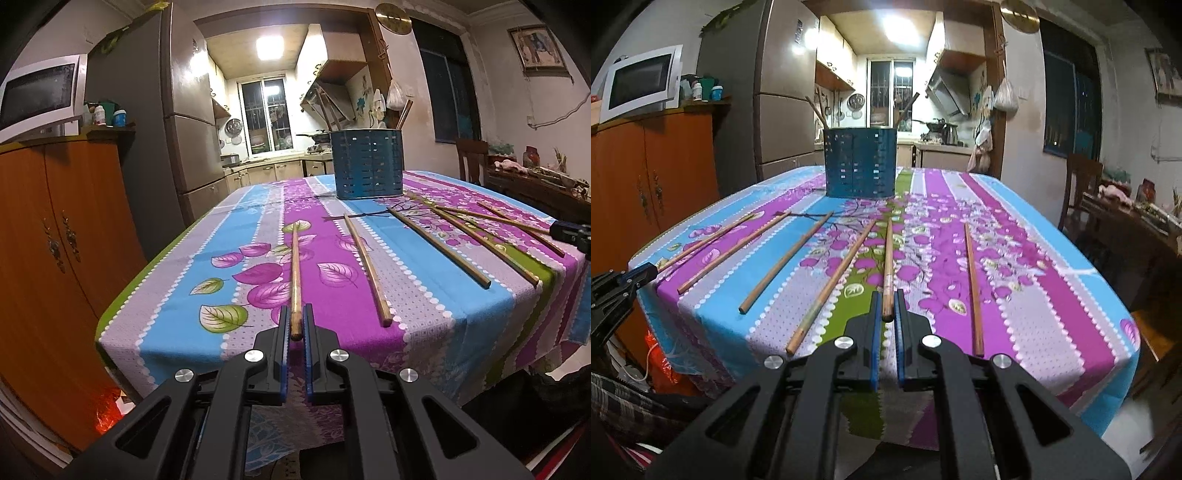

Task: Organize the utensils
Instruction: 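Lift both held chopsticks and carry them above the blue utensil holder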

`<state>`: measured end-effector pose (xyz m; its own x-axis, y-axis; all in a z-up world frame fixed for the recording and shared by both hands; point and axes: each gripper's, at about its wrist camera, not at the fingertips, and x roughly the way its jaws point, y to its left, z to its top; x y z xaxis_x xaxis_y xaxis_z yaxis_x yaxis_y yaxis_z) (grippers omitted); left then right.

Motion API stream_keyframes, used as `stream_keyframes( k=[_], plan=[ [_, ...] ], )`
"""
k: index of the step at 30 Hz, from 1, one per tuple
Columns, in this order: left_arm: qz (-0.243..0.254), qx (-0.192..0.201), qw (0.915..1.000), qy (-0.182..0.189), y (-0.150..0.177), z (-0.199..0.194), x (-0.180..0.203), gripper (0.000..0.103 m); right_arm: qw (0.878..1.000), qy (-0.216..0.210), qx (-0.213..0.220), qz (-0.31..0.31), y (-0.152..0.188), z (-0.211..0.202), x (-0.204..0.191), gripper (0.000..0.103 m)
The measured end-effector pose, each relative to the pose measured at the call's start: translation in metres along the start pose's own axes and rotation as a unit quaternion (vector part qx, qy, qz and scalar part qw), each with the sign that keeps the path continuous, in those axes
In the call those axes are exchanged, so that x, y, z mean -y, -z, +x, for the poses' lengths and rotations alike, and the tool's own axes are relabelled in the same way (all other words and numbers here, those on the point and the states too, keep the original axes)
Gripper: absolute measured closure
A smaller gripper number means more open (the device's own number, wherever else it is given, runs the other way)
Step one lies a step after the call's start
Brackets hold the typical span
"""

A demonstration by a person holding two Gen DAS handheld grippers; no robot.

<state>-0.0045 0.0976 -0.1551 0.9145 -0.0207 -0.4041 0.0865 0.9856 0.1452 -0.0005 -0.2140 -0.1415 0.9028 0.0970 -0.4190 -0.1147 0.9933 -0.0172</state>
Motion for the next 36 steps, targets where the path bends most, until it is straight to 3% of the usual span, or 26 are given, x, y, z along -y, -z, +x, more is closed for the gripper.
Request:
stream_keyframes(
  k=[23,36],
  plan=[
    [0.003,-0.035,0.9982,-0.049,-0.045,0.000,-0.003,0.095,0.998,0.002,0.060,-0.038,-0.033,-0.020,-0.004,0.098],
    [0.014,-0.032,0.9974,-0.063,-0.059,-0.002,-0.006,0.095,0.990,0.011,0.122,-0.063,-0.071,-0.032,0.001,0.098]
  ],
)
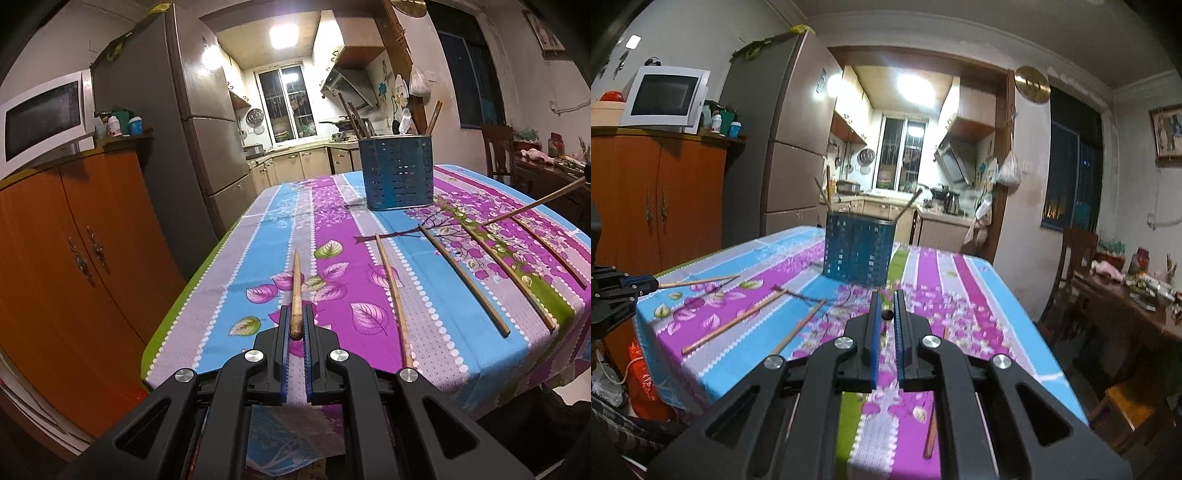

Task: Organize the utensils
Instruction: 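Lift both held chopsticks and carry them above the blue utensil holder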

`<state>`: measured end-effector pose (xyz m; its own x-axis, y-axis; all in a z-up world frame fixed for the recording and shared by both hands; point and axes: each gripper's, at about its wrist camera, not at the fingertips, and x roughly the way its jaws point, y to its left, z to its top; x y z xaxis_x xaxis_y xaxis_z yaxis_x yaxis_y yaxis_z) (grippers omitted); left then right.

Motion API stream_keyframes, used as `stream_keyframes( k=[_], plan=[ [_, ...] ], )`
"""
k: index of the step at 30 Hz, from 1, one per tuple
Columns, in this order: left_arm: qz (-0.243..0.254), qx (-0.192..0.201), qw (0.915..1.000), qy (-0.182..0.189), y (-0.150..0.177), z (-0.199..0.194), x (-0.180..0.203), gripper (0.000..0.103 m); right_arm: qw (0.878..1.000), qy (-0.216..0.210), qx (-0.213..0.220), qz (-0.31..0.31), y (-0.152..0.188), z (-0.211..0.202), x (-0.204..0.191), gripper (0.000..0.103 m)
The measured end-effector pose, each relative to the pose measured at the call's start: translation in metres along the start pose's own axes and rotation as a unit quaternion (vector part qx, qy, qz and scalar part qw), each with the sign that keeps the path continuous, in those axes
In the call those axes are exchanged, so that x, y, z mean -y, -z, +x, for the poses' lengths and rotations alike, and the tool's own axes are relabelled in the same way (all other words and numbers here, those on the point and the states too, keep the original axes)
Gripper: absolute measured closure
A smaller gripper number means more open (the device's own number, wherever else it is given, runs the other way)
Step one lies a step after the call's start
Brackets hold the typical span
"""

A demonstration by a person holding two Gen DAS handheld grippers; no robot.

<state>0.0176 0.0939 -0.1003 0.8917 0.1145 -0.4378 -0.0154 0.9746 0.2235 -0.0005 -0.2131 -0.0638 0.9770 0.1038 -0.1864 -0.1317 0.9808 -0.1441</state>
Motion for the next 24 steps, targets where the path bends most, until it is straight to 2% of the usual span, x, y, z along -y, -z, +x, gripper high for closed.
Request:
stream_keyframes(
  k=[9,16,24],
  plan=[
    [0.008,0.013,0.9998,-0.009,-0.019,0.004,-0.003,0.095,0.999,-0.007,0.042,0.002,-0.034,0.007,0.011,0.098],
    [0.026,0.022,0.9992,-0.022,-0.045,0.017,-0.008,0.095,0.997,-0.010,0.071,0.005,-0.066,0.017,0.026,0.098],
    [0.030,0.039,0.9982,-0.035,-0.081,0.035,-0.015,0.095,0.997,-0.018,0.081,0.003,-0.093,0.037,0.033,0.098]
  ],
)
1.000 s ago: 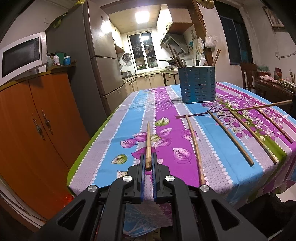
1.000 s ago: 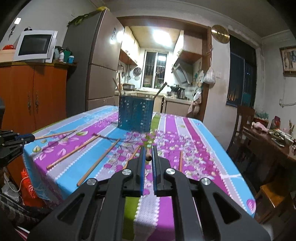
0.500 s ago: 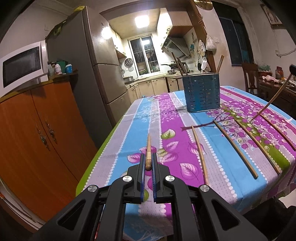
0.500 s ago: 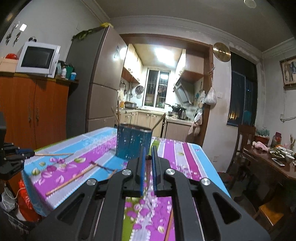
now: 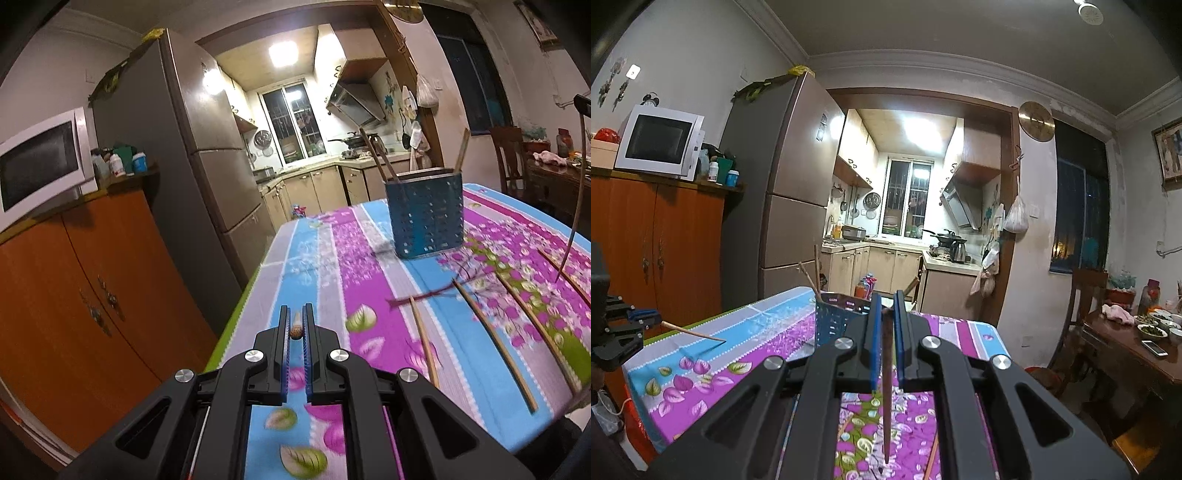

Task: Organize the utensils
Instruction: 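Lift both held chopsticks and carry them above the blue utensil holder, then lower the chopsticks into the holder and open both tools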

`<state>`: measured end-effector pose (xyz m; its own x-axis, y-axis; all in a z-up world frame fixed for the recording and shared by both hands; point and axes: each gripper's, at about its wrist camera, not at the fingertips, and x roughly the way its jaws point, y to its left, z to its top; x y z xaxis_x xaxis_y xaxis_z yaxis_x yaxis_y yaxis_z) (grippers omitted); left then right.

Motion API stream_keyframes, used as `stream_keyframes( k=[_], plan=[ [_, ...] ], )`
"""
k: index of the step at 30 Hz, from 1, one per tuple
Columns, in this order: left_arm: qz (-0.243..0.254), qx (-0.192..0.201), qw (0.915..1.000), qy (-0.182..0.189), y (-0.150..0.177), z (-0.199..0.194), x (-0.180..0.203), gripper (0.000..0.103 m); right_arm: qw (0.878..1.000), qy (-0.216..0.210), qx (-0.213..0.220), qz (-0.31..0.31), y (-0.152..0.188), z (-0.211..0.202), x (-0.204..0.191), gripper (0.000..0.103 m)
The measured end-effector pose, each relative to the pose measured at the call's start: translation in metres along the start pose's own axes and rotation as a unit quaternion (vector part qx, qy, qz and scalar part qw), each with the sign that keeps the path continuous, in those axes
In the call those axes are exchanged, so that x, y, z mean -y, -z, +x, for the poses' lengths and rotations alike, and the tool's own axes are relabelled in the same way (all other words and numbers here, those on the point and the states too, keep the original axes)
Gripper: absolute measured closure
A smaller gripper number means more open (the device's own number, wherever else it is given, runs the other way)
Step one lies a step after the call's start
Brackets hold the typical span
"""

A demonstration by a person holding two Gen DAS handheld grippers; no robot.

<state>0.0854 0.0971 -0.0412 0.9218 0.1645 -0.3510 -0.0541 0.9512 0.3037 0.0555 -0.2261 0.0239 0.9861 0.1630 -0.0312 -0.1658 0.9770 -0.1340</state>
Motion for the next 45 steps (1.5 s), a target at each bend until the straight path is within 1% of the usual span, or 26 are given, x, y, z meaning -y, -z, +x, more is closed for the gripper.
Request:
stream_keyframes(
  k=[7,12,16,20,24,30,39,45],
  plan=[
    [0.004,0.007,1.0000,-0.001,-0.027,0.018,-0.002,0.095,1.000,-0.008,0.000,0.001,-0.009,0.014,0.002,0.098],
    [0.013,0.011,0.9999,-0.002,-0.038,0.025,0.003,0.095,1.000,-0.012,0.000,0.007,-0.017,0.021,0.008,0.098],
    [0.012,0.013,0.9998,0.005,-0.045,0.027,0.004,0.095,1.000,-0.016,-0.002,0.012,-0.024,0.026,0.013,0.098],
    [-0.006,0.013,0.9995,0.027,-0.057,0.026,-0.003,0.095,0.999,-0.027,-0.008,0.022,-0.030,0.032,0.019,0.098],
    [-0.014,0.027,0.9986,0.044,-0.073,0.020,-0.006,0.095,0.999,-0.035,-0.012,0.036,-0.037,0.036,0.026,0.098],
    [-0.047,0.033,0.9931,0.102,-0.094,0.016,-0.017,0.095,0.998,-0.045,-0.017,0.046,-0.045,0.042,0.030,0.098],
    [-0.043,0.064,0.9888,0.128,-0.123,0.001,-0.017,0.095,0.998,-0.053,-0.010,0.040,-0.055,0.048,0.027,0.098],
    [-0.037,0.084,0.9808,0.172,-0.147,-0.004,-0.001,0.095,0.997,-0.069,-0.004,0.043,-0.064,0.056,0.025,0.098]
  ],
)
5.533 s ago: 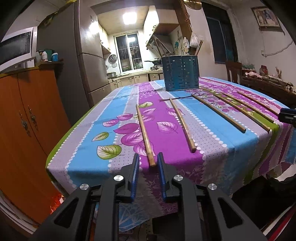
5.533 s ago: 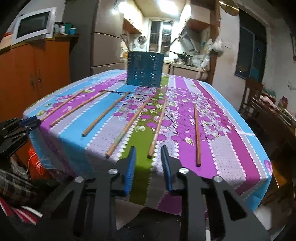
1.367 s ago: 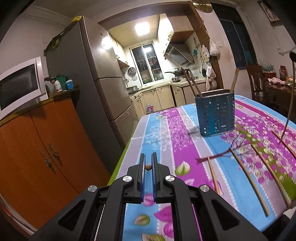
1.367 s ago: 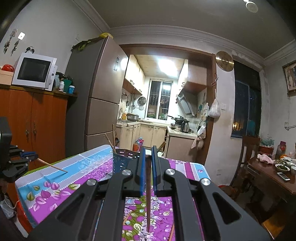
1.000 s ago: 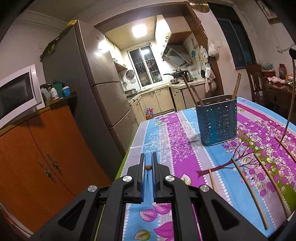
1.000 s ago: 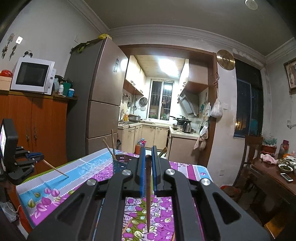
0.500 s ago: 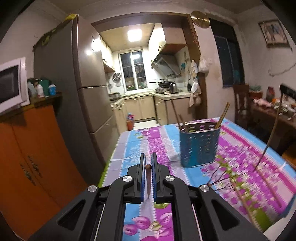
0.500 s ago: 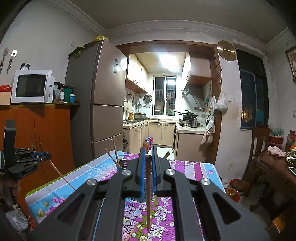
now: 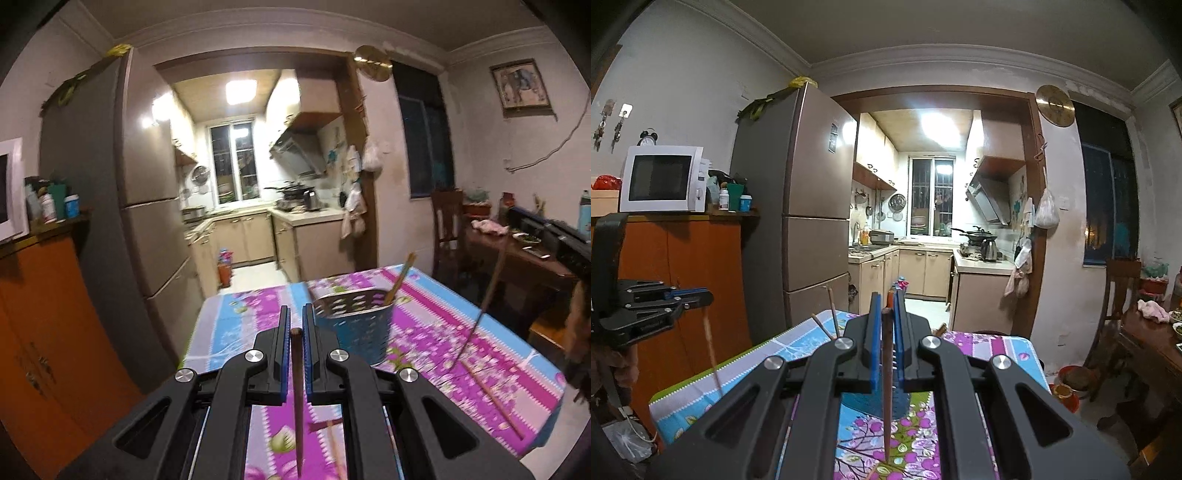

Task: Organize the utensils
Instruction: 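Lower the chopsticks into the holder and open both tools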

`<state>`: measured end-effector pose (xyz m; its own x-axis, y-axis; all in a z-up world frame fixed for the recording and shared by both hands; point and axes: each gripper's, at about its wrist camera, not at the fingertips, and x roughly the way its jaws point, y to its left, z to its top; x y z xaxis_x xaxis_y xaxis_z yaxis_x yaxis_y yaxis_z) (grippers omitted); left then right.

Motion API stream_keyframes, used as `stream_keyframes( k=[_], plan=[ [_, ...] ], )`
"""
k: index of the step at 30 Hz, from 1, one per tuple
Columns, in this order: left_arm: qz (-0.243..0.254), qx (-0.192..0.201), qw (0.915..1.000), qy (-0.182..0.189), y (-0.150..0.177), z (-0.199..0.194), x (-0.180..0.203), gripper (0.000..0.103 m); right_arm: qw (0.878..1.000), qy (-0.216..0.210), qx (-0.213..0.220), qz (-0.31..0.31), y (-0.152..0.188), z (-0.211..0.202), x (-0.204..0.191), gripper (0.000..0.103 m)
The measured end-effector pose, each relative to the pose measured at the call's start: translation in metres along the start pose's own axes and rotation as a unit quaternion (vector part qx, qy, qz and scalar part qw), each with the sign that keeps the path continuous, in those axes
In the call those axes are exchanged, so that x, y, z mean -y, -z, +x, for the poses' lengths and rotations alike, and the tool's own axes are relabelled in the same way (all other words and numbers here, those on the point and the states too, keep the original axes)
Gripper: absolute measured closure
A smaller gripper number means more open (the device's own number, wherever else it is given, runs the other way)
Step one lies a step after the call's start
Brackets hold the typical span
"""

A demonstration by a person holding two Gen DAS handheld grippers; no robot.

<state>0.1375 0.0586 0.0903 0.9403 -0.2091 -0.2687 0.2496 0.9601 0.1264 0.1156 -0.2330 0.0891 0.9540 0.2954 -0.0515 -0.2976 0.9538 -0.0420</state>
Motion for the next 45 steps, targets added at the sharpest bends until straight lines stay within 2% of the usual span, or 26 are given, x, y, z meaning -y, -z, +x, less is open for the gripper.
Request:
stream_keyframes(
  k=[5,8,12,15,17,21,24,27,28,35,42,45],
  plan=[
    [0.013,0.023,0.9993,0.025,-0.027,0.012,0.018,0.095,1.000,-0.012,0.007,0.004,-0.018,0.014,0.001,0.098],
    [0.014,0.048,0.9979,0.042,-0.056,0.020,0.024,0.095,1.000,-0.018,0.019,0.014,-0.037,0.022,0.006,0.098],
    [-0.011,0.084,0.9938,0.073,-0.101,0.033,0.027,0.095,0.999,-0.022,0.042,0.026,-0.068,0.034,0.014,0.098],
    [-0.021,0.111,0.9907,0.075,-0.125,0.043,0.029,0.095,0.998,-0.021,0.056,0.036,-0.085,0.048,0.021,0.098],
    [-0.022,0.130,0.9893,0.064,-0.138,0.053,0.031,0.095,0.997,-0.019,0.060,0.041,-0.091,0.057,0.024,0.098],
    [-0.041,0.148,0.9865,0.056,-0.149,0.080,0.031,0.095,0.997,-0.010,0.060,0.046,-0.095,0.086,0.030,0.098],
    [-0.052,0.150,0.9860,0.049,-0.148,0.107,0.031,0.095,0.997,-0.005,0.056,0.052,-0.088,0.107,0.034,0.098],
    [-0.049,0.152,0.9868,0.027,-0.135,0.131,0.033,0.096,0.997,0.001,0.043,0.060,-0.071,0.129,0.037,0.098],
    [-0.055,0.149,0.9868,0.031,-0.131,0.139,0.032,0.096,0.997,0.002,0.039,0.061,-0.066,0.135,0.036,0.098],
    [-0.055,0.097,0.9935,0.023,-0.085,0.192,0.044,0.096,0.996,0.008,-0.007,0.088,-0.017,0.175,0.038,0.098],
    [-0.058,0.060,0.9966,-0.001,-0.043,0.218,0.043,0.095,0.990,0.008,-0.061,0.123,0.028,0.198,0.042,0.098],
    [-0.067,0.058,0.9961,-0.009,-0.039,0.216,0.037,0.095,0.988,0.012,-0.077,0.132,0.035,0.198,0.045,0.096]
  ],
)
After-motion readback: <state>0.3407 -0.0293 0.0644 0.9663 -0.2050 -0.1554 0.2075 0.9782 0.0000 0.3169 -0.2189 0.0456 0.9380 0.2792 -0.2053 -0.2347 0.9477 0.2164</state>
